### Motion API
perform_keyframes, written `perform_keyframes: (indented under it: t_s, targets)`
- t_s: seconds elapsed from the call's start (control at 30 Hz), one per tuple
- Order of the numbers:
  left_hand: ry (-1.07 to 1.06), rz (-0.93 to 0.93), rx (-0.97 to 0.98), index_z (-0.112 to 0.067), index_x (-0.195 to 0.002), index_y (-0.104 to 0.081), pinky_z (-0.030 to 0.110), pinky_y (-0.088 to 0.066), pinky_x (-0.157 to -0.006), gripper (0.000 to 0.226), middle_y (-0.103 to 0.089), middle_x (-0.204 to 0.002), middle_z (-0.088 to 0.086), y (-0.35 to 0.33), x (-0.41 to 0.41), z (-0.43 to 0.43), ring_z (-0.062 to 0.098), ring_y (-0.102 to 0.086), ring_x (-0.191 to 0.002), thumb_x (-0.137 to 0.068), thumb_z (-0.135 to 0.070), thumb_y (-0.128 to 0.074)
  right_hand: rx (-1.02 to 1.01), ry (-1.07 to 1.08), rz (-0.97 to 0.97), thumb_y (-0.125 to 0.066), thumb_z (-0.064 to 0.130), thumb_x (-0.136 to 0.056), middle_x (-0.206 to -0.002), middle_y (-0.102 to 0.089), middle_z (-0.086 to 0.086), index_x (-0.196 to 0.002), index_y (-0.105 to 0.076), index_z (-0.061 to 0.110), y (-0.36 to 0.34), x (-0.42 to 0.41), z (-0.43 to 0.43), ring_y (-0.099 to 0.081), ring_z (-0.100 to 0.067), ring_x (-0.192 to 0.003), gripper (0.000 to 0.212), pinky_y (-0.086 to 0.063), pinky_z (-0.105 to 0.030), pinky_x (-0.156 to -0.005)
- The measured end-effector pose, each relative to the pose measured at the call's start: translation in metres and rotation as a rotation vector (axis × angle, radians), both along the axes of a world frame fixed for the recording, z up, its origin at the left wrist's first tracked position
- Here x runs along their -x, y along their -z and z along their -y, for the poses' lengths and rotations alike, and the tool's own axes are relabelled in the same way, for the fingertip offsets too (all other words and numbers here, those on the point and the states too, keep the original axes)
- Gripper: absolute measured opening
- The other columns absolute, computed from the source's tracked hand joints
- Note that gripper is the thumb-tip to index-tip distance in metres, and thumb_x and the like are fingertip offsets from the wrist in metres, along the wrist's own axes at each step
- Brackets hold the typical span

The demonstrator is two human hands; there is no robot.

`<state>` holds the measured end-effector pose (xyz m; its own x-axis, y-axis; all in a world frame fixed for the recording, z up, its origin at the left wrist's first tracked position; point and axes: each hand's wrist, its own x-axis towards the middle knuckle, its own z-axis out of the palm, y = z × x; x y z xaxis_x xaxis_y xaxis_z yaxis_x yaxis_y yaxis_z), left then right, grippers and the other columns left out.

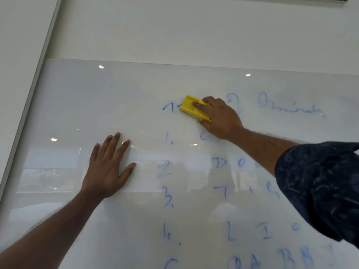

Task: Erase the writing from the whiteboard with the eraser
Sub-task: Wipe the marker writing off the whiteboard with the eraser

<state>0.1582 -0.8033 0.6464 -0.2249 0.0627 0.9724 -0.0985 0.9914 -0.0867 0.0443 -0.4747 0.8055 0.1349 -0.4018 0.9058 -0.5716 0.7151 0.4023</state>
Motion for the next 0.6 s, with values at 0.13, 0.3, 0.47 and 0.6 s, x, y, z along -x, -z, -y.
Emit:
perform_keyframes:
  t_s: [0.13, 0.3, 0.47, 0.6]
  targets:
    - [0.032, -0.029, -0.022, -0.021, -0.156, -0.027, 0.053, -0.005, -0.123, 0.072, -0.011, -0.167, 0.004, 0.003, 0.01, -0.001, 0.026, -0.009, -0.155, -0.093, -0.056, -0.031, 0.13, -0.019, 0.057, -0.061, 0.035, -0.087, -0.136, -0.047, -0.007, -0.14, -0.044, 0.031, -0.028, -0.001, 0.008, -0.049, -0.033, -0.112, 0.056, -0.05, -0.043, -0.085]
    - [0.003, -0.075, 0.005, -0.02, -0.154, -0.03, 0.054, -0.007, -0.122, 0.071, -0.016, -0.167, 0.006, 0.003, 0.016, 0.001, 0.029, -0.012, -0.154, -0.093, -0.055, -0.032, 0.1, -0.08, 0.04, -0.06, 0.033, -0.087, -0.137, -0.047, -0.009, -0.14, -0.045, 0.028, -0.005, -0.007, 0.037, -0.048, -0.034, -0.112, 0.055, -0.046, -0.041, -0.088]
    - [0.02, -0.069, 0.02, -0.02, -0.155, -0.028, 0.054, -0.005, -0.123, 0.074, -0.013, -0.167, 0.004, -0.011, 0.016, -0.003, 0.027, -0.01, -0.154, -0.091, -0.058, -0.032, -0.034, -0.019, -0.059, -0.061, 0.034, -0.087, -0.134, -0.051, -0.007, -0.139, -0.047, 0.03, 0.0, -0.002, 0.017, -0.052, -0.032, -0.107, 0.054, -0.048, -0.04, -0.08]
    - [0.056, -0.061, 0.001, -0.023, -0.156, -0.024, 0.051, 0.0, -0.124, 0.073, -0.009, -0.168, 0.001, -0.03, 0.021, -0.016, 0.022, -0.006, -0.155, -0.093, -0.06, -0.029, 0.132, -0.009, 0.025, -0.059, 0.036, -0.088, -0.138, -0.046, -0.004, -0.141, -0.042, 0.033, -0.032, -0.004, 0.02, -0.047, -0.032, -0.115, 0.055, -0.049, -0.043, -0.084]
